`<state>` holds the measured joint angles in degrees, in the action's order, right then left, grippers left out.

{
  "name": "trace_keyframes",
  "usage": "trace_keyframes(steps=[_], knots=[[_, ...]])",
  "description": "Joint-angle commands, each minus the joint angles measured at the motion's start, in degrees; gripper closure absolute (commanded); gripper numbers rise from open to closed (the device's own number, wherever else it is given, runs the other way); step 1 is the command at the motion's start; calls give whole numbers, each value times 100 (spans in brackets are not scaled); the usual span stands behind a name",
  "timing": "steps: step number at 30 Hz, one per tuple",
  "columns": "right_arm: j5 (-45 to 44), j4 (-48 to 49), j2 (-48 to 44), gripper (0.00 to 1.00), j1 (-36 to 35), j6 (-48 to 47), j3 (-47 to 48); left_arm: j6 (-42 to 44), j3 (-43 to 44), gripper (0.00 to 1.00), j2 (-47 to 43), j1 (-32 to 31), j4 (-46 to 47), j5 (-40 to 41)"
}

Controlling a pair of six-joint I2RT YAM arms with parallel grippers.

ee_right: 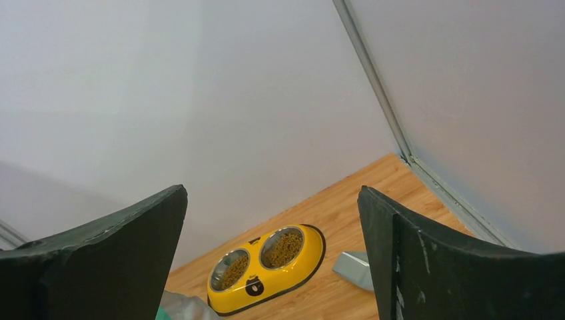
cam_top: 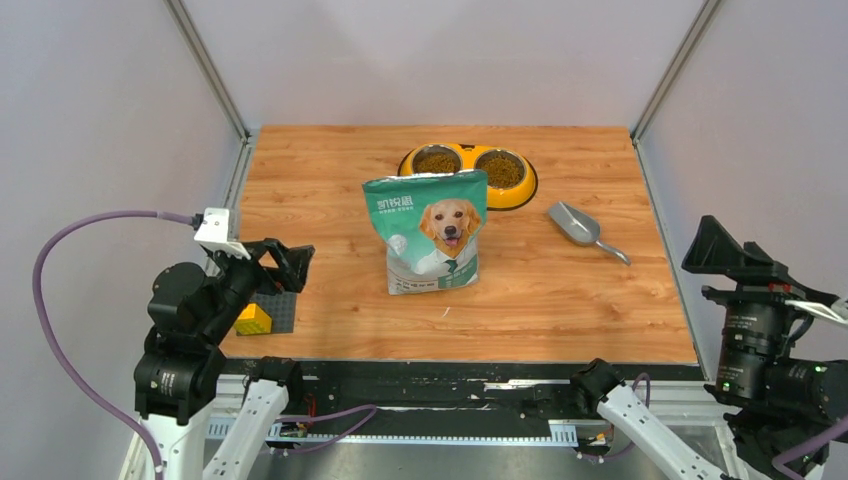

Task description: Serve the pet food

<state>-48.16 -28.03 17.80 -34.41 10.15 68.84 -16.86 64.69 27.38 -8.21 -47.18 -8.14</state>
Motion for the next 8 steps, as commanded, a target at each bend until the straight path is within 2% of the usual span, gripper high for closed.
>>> trace_keyframes(steps=[1, 8], knots=[[5, -163, -219, 0, 20, 235, 88, -54, -79, 0, -37, 32, 3, -199], [11, -168, -210, 0, 18, 231, 36, -176, -51, 0, 61, 30, 69, 14]])
